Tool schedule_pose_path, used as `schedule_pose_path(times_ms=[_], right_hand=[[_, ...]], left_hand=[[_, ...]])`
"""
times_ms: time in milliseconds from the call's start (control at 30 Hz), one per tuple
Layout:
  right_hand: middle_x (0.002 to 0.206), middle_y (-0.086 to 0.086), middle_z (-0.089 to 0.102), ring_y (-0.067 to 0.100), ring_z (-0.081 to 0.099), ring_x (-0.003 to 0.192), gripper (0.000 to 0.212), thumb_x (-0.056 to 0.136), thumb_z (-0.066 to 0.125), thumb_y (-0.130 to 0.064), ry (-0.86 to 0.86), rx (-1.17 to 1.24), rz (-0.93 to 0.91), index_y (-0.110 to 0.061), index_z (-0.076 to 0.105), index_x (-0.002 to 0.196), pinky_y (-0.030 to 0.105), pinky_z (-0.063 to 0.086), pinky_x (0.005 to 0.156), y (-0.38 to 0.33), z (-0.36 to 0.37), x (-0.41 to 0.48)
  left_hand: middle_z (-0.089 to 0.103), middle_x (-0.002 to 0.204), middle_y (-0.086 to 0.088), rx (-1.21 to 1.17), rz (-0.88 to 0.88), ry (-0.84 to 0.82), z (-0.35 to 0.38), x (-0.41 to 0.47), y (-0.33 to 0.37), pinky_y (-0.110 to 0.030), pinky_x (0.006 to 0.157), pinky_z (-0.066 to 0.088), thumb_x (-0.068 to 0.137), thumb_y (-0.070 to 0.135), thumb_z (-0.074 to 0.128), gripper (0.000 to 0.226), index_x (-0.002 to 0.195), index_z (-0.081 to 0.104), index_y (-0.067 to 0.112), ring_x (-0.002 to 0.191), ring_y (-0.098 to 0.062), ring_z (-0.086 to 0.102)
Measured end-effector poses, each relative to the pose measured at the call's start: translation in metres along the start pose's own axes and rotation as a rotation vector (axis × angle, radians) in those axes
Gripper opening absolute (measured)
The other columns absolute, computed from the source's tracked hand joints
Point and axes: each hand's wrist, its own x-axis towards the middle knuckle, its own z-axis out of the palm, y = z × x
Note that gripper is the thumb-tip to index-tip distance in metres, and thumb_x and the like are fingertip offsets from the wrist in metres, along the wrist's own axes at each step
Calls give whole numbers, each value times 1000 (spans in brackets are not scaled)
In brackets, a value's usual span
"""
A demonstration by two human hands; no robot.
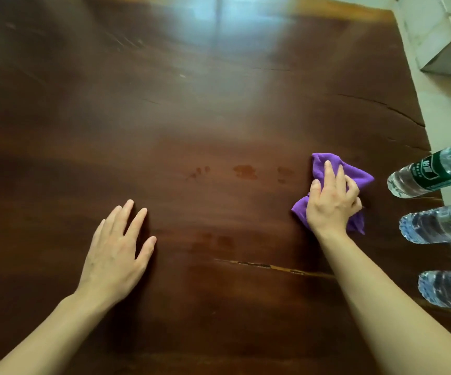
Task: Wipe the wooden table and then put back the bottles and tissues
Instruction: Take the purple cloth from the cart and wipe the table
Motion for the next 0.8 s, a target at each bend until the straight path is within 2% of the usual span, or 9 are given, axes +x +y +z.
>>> schedule_pose_path(times_ms=[100,233,433,500,600,700,800], right_hand=[[162,5,35,32,37,140,49,103,44,-32,-24,-74,-29,-25,42,152,51,29,106,-38,22,-8],[160,7,39,33,43,138,48,100,47,-33,-93,-101,-277,-28,48,148,50,33,103,-113,50,-43],[166,4,27,30,30,146,48,104,41,-37,-266,-8,-582,-29,41,151,54,24,111,-199,81,-102],[166,5,24,29,25,147,49,104,39,-38,-322,-4,-708,-28,39,152,54,20,113,-215,86,-116],[166,6,23,29,25,147,49,105,36,-39,-334,-63,-852,-26,36,152,52,22,114,-221,90,-120],[166,6,23,29,29,145,50,105,34,-36,-288,-116,-831,-24,35,153,48,24,112,-208,88,-109],[165,5,29,29,36,144,51,102,40,-37,-214,-124,-661,-26,42,151,49,30,109,-182,80,-90]], left_hand=[[17,167,-4,-9,-5,-7,2,0,-2,-44,124,14,98,45,47,66,157,29,20,154,-21,9],[16,167,-3,-41,-18,-9,1,0,1,-43,124,12,98,43,49,66,156,29,19,154,-19,7],[14,167,-3,-117,-20,-15,2,-1,-5,-38,124,6,97,39,53,67,155,31,16,154,-14,3],[14,167,-3,-133,-12,-15,3,-2,-8,-36,124,6,97,38,54,67,155,31,15,153,-12,2],[15,167,-3,-123,-8,-13,5,-3,-9,-36,122,6,96,39,54,68,155,31,14,152,-11,2],[16,167,-4,-123,-4,-11,6,-3,-7,-37,123,7,95,39,55,69,155,31,13,153,-13,4],[14,167,-3,-124,2,-13,5,-4,-8,-35,123,5,95,41,55,70,155,30,13,153,-11,2]])
